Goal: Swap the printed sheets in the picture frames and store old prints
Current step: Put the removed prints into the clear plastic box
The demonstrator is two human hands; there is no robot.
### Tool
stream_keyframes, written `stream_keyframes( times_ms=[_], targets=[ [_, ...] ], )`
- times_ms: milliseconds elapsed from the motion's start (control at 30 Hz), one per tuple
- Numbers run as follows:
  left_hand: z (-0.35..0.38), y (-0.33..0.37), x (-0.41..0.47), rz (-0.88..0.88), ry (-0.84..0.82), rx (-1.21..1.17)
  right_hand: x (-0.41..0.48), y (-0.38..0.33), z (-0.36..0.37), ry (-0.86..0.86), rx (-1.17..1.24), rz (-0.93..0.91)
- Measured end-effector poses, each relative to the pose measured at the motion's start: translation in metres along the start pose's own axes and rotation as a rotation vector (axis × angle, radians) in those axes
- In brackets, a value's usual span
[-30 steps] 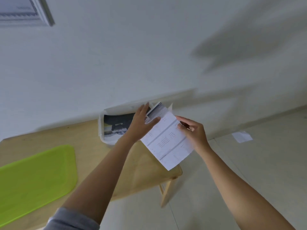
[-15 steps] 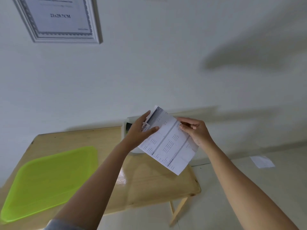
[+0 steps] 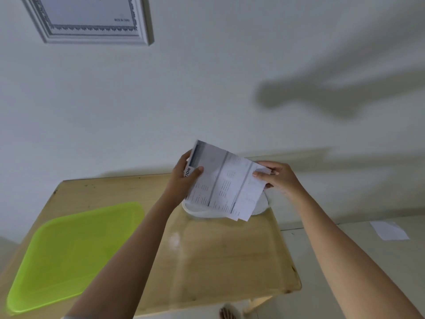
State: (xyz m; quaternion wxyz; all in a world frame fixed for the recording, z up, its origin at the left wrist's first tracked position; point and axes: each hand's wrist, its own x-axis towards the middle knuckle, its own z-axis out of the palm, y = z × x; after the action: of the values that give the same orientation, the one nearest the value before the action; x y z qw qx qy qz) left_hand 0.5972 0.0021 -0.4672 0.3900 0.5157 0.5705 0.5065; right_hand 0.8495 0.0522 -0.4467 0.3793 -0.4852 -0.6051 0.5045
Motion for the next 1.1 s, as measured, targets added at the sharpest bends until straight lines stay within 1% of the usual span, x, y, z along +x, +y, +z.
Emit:
stream_keyframes(
  times_ms=[133,233,367,467,533,633,700,833,933,1000,1100],
  targets=[
    [0.005,-0.032,0.027,-0.127,0.088,-0.097,0.039,0.027,0.004,0.08,0.135,0.106],
    [0.018,-0.059,0.048,-0.212,0.139,-0.091,0.065,0.056,0.018,0.05,0.128,0.172],
    [0.036,-0.095,0.068,-0.261,0.184,0.011,0.101,0.099,0.027,0.091,0.003,0.245],
    [0.044,-0.12,0.078,-0.329,0.16,0.12,0.126,0.123,0.03,0.168,-0.139,0.264],
    [0.051,-0.135,0.084,-0.396,0.136,0.215,0.137,0.135,0.034,0.188,-0.221,0.27],
    [0.061,-0.145,0.086,-0.491,0.13,0.331,0.144,0.151,0.039,0.154,-0.372,0.241],
    [0.068,-0.149,0.086,-0.526,0.123,0.398,0.144,0.16,0.042,0.124,-0.46,0.253],
    [0.071,-0.158,0.087,-0.551,0.068,0.499,0.138,0.172,0.045,0.042,-0.633,0.232],
    [0.07,-0.156,0.089,-0.564,0.026,0.541,0.134,0.168,0.046,0.008,-0.708,0.261],
    [0.065,-0.15,0.092,-0.514,0.002,0.534,0.131,0.161,0.048,0.027,-0.691,0.263],
    [0.047,-0.128,0.096,-0.357,0.011,0.501,0.127,0.139,0.056,0.074,-0.653,0.267]
  ],
)
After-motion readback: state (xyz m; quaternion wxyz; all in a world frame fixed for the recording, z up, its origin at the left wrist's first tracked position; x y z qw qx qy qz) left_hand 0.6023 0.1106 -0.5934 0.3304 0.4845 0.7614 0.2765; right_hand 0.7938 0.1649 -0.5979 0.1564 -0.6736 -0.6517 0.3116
